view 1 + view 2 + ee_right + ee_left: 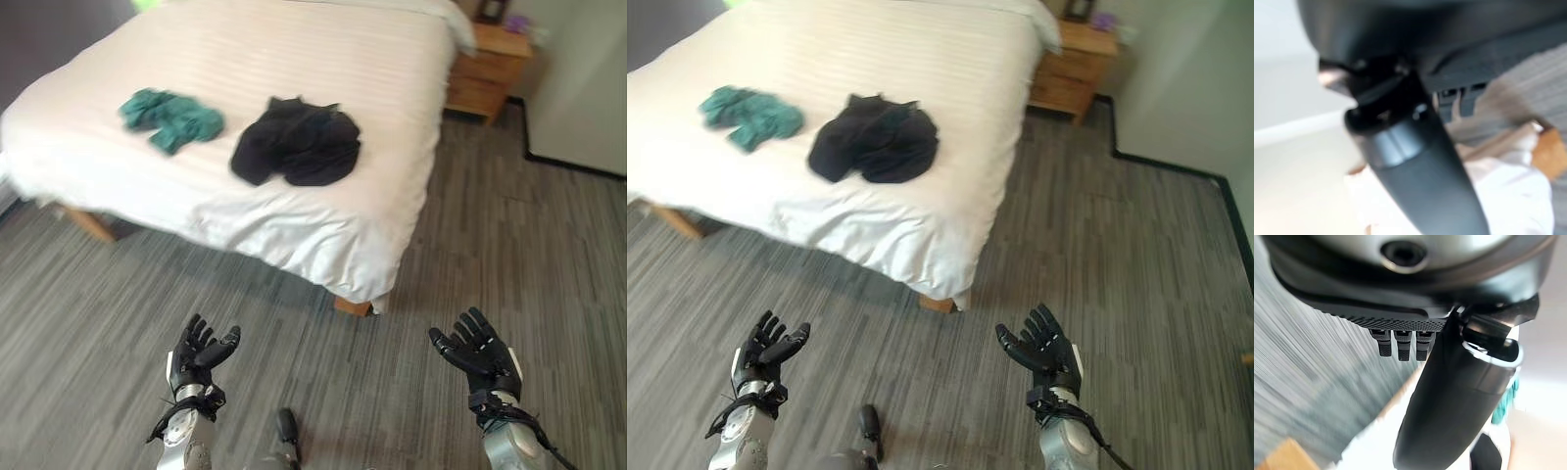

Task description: Pick up bed clothes into laundry basket.

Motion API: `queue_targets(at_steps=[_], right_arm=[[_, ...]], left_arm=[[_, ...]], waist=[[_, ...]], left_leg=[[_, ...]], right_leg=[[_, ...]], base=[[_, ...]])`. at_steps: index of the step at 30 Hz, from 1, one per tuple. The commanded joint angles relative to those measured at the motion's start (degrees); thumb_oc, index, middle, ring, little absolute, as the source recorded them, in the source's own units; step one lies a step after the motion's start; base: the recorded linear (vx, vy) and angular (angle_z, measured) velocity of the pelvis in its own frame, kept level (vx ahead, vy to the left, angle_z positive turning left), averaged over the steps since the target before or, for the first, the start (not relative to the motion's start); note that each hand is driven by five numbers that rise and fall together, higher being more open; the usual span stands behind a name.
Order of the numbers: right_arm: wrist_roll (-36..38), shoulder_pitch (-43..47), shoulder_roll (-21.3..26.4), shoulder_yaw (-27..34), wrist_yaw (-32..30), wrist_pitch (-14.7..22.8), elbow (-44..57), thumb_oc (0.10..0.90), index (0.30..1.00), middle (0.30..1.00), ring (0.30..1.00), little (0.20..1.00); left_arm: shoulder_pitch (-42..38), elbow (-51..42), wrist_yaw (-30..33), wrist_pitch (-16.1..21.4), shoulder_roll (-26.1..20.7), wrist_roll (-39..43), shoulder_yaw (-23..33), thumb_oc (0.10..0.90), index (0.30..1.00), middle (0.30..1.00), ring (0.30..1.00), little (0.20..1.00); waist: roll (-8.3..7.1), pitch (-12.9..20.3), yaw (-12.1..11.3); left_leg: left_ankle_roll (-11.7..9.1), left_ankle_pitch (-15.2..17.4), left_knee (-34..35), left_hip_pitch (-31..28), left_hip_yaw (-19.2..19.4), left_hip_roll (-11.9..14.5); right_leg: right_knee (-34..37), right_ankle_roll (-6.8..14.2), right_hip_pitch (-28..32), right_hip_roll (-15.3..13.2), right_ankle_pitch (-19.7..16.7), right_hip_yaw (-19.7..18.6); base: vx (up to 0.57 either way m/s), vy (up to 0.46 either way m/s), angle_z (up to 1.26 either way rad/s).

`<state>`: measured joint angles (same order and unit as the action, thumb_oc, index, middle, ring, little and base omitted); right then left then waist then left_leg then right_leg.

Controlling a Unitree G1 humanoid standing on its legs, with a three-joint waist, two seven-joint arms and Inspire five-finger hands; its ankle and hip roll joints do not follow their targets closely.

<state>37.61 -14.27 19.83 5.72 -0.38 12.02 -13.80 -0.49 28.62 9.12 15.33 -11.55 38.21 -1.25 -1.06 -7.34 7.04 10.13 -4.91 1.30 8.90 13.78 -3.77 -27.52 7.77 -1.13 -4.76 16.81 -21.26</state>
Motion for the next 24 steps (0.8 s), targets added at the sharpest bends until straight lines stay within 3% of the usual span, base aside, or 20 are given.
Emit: queue_targets(at_steps=[1,4,6,7,8,9,10,15,16,19,22,24], right_arm=[[0.3,4.6,-0.1,1.3,1.2,4.7,2.1,0.8,0.9,0.9,0.9,0.9],[0.2,3.9,-0.1,1.5,1.7,4.3,2.0,0.8,0.9,0.9,0.9,0.9],[0.6,3.4,-0.1,2.7,1.9,4.6,1.5,0.8,0.9,0.9,0.9,0.9],[0.6,3.4,-0.1,2.7,2.0,4.6,1.5,0.8,0.9,0.9,0.9,0.9],[1.8,2.8,-0.6,3.9,2.1,5.3,0.8,0.8,0.9,0.9,0.9,0.9],[2.5,2.4,-0.9,4.3,2.1,5.6,0.3,0.8,0.9,0.9,0.9,0.9],[3.7,0.4,-1.6,4.9,2.7,6.0,0.3,0.8,0.9,0.9,0.9,0.9],[3.8,-2.6,-0.4,5.7,3.6,5.7,1.2,0.8,0.9,0.9,0.9,0.9],[3.4,-1.5,0.9,6.5,3.0,5.8,2.0,0.8,0.9,0.9,0.9,0.9],[3.0,-0.9,1.4,8.1,2.0,6.8,3.0,0.8,0.9,0.9,0.9,0.9],[2.8,0.9,2.3,10.5,-0.6,8.9,3.2,0.8,0.9,0.9,0.9,0.9],[1.7,1.2,2.3,10.7,-2.0,9.1,4.0,0.8,0.9,0.9,0.9,0.9]], left_arm=[[-4.1,-5.1,-1.3,5.9,-6.4,-0.7,2.1,0.8,0.9,0.9,0.9,0.9],[-4.0,-5.8,-1.8,5.9,-6.4,-0.1,2.2,0.8,0.9,0.9,0.9,0.9],[-4.2,-5.6,-2.8,5.5,-6.5,-0.8,1.7,0.8,0.9,0.9,0.9,0.9],[-4.2,-5.6,-2.8,5.5,-6.5,-0.8,1.7,0.8,0.9,0.9,0.9,0.9],[-4.5,-5.1,-3.5,5.1,-6.4,-1.8,0.8,0.8,0.9,0.9,0.9,0.9],[-4.8,-4.7,-4.0,4.9,-6.3,-2.0,-0.1,0.8,0.9,0.9,0.9,0.9],[-5.5,-3.6,-4.9,4.6,-5.7,-2.0,-1.6,0.8,0.9,0.9,0.9,0.9],[-5.8,-3.7,-5.7,4.6,-4.8,-3.2,-4.5,0.8,0.9,0.9,0.9,0.9],[-5.4,-4.9,-5.8,4.6,-4.4,-3.3,-4.0,0.8,0.9,0.9,0.9,0.9],[-4.8,-5.4,-5.9,4.7,-4.3,-3.5,-3.4,0.8,0.9,0.9,0.9,0.9],[-4.3,-5.8,-6.1,4.8,-3.5,-1.9,-3.0,0.8,0.9,0.9,0.9,0.9],[-4.2,-5.7,-5.8,4.5,-3.2,-1.5,-3.3,0.8,0.9,0.9,0.9,0.9]], waist=[[-1.74,1.5,-0.9],[-2.06,1.3,0.0],[-2.02,1.4,1.4],[-2.05,1.4,1.5],[-1.41,0.9,2.7],[-1.27,0.8,3.4],[-1.7,1.2,4.5],[-1.86,1.8,6.9],[-1.91,2.1,6.8],[-1.97,2.7,6.6],[-2.46,2.4,5.7],[-2.59,2.1,5.3]], left_leg=[[-10.3,3.2,-4.3,0.2,0.5,7.2],[-9.9,4.3,-3.2,-1.9,0.2,6.9],[-9.6,5.7,-2.2,-3.8,-0.7,6.5],[-9.5,5.8,-2.2,-3.8,-0.8,6.4],[-9.0,7.2,-1.9,-6.2,-2.1,6.2],[-8.9,7.8,-1.9,-7.6,-3.2,5.7],[-9.0,8.0,-1.3,-9.8,-5.1,4.0],[-9.6,8.2,-1.3,-12.4,-10.4,2.2],[-10.1,8.0,-1.7,-12.4,-11.1,2.3],[-11.0,8.3,-2.6,-12.1,-11.8,3.5],[-12.6,6.9,-11.5,-9.7,-14.6,4.4],[-12.6,6.1,-9.5,-8.0,-14.7,5.1]], right_leg=[[8.0,2.8,-0.3,-4.8,-31.9,-6.3],[8.2,3.0,-1.5,-2.5,-30.6,-5.8],[8.9,3.5,-4.7,1.4,-26.9,-6.1],[8.7,3.6,-4.8,1.4,-26.7,-6.0],[10.4,3.4,-7.9,7.1,-17.7,-7.3],[11.8,3.2,-8.9,9.8,-15.2,-8.2],[17.1,2.2,-10.7,13.8,-15.9,-10.1],[22.4,1.3,-9.5,15.4,-19.6,-9.4],[23.2,0.4,-8.0,14.2,-20.3,-8.7],[24.5,-0.7,-7.5,14.8,-20.4,-8.9],[25.8,-2.2,-5.0,14.8,-20.8,-7.5],[27.1,-2.3,-4.0,13.4,-20.8,-6.7]], base=[[0.22,0.166,0.07],[0.2,0.096,0.03],[0.22,0.103,0.19],[0.32,0.155,0.31],[0.36,0.154,0.33],[0.61,0.173,0.29],[0.38,0.059,0.36],[0.27,-0.028,0.95],[0.26,-0.123,0.82],[0.12,-0.114,0.5],[0.15,-0.115,0.22],[0.06,0.0,0.29]])
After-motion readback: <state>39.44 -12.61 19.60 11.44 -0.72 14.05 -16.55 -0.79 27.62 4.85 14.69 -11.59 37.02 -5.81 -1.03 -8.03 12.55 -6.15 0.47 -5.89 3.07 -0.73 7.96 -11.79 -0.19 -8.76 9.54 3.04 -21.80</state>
